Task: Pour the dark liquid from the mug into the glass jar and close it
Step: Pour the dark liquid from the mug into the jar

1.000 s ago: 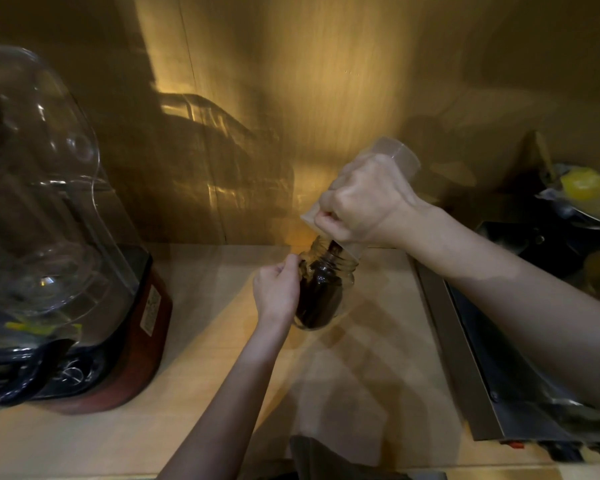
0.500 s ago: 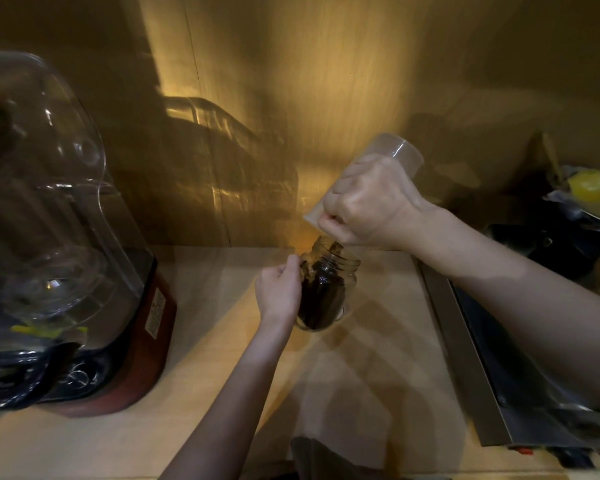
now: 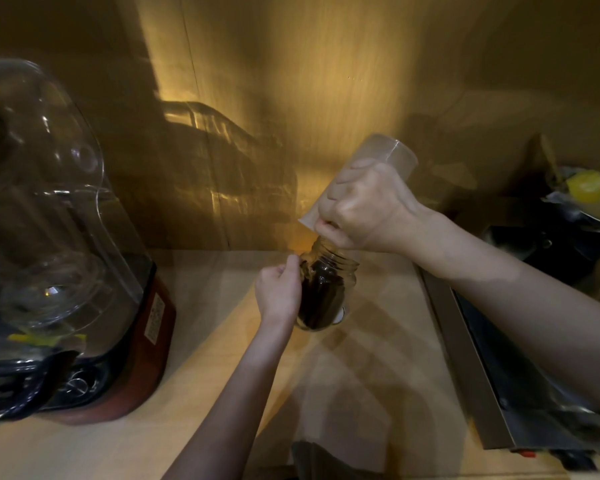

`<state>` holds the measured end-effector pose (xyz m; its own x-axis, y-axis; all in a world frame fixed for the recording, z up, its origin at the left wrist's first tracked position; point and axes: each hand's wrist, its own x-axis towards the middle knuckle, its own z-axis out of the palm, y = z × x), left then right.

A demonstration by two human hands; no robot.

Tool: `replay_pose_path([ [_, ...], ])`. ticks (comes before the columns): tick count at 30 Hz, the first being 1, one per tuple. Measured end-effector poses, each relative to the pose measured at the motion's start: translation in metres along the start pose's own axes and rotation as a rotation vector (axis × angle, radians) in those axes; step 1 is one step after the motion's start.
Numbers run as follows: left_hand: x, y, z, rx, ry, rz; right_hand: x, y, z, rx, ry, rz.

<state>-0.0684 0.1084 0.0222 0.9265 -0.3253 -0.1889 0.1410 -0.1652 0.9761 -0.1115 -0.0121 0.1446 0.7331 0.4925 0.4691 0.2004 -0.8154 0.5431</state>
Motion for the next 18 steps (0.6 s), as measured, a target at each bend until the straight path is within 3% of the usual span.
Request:
replay_pose_path([
  [13, 0.000, -0.004, 0.000, 0.017, 0.011, 0.031, -0.007, -0.003, 0.001, 0.002, 0.058, 0.036],
  [18, -0.003, -0.006, -0.003, 0.009, 0.031, 0.020, -0.015, 0.002, -0.007, 0.140, 0.059, 0.267],
])
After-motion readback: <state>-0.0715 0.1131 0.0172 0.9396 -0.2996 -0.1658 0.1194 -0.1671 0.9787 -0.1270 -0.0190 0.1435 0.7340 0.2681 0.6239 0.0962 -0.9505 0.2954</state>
